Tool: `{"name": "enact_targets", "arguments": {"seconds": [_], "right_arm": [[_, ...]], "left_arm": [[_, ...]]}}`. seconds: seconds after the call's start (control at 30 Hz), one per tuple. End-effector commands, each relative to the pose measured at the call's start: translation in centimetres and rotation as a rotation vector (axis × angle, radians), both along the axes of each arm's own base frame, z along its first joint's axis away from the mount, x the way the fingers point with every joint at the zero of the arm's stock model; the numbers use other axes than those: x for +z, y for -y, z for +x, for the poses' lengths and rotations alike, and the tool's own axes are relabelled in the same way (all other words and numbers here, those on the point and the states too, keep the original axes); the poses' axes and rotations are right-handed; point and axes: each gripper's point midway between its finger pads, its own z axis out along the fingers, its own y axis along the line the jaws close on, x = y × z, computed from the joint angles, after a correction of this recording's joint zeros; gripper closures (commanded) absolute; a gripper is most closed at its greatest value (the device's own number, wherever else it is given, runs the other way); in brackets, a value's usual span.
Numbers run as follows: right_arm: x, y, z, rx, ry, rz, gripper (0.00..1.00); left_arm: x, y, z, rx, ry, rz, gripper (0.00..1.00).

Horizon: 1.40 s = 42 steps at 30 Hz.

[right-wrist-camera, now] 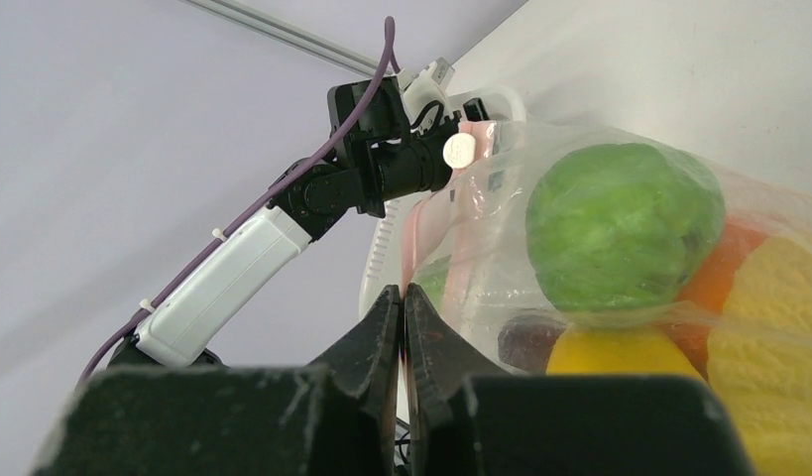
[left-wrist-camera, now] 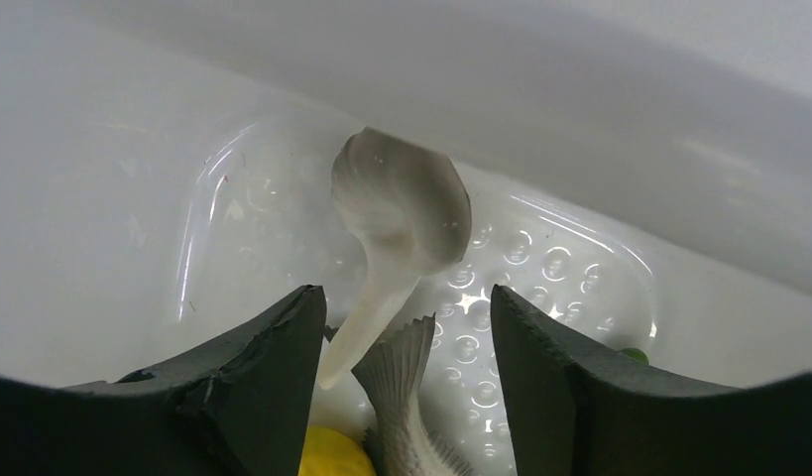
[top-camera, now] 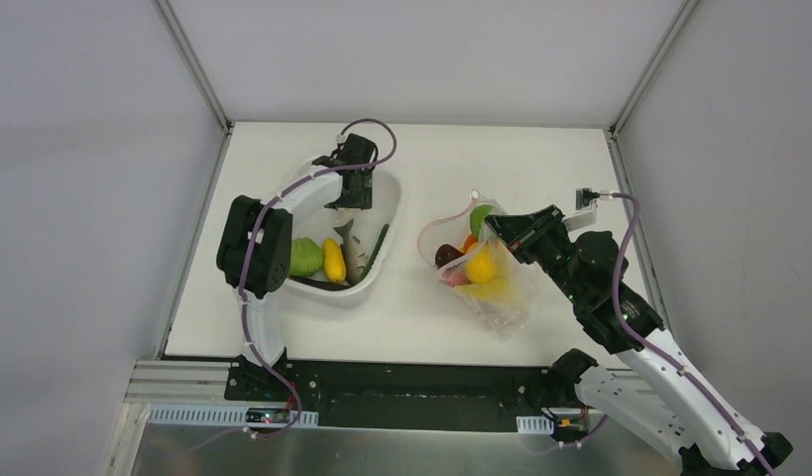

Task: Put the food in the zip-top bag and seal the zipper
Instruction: Pick up the fake vegetable from the bin.

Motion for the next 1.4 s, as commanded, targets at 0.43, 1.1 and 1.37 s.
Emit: {"name": "enact_targets", "arguments": {"seconds": [0.43, 1.1, 1.37], "right_arm": [[3.1, 0.1, -0.3, 0.008, 0.063, 0.054, 0.94], [3.5, 0.6, -0.4, -0.006, 0.086, 0.036, 0.93], [3.3, 0.4, -0.5, 0.002, 0.073, 0.049, 0.93]], "left_arm": [[-1.5, -1.5, -1.2, 0.039, -0.033, 0.043, 0.65], [7.6, -0.3, -3.8, 0.056, 0.248, -0.230, 0.86], [15.3, -0.1, -6.9, 0.019, 0.387, -0.377, 0.85]]}}
